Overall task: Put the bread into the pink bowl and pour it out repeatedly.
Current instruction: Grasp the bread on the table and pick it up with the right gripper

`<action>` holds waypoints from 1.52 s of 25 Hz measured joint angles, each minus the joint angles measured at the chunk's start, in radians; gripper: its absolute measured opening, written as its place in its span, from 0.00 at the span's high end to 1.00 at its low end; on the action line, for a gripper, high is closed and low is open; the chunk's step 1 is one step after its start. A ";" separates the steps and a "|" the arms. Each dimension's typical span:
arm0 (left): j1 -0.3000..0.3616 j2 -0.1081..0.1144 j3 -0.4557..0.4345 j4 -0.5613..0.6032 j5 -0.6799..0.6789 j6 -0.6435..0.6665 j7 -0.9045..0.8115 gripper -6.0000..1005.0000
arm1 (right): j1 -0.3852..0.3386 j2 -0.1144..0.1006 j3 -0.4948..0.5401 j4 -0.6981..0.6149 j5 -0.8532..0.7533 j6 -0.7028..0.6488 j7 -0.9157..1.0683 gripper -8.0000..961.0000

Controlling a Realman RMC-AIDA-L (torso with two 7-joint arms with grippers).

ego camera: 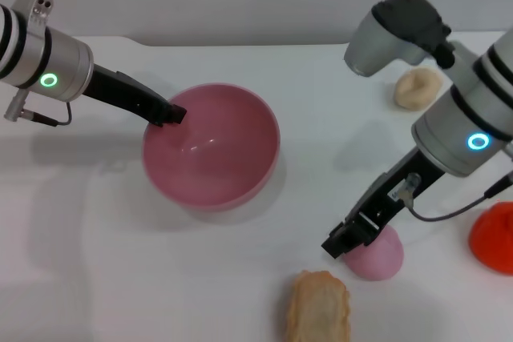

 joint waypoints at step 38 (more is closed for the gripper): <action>-0.015 0.038 -0.005 0.046 0.013 0.013 0.000 0.95 | -0.198 0.007 0.114 -0.095 0.516 -0.085 -0.444 0.37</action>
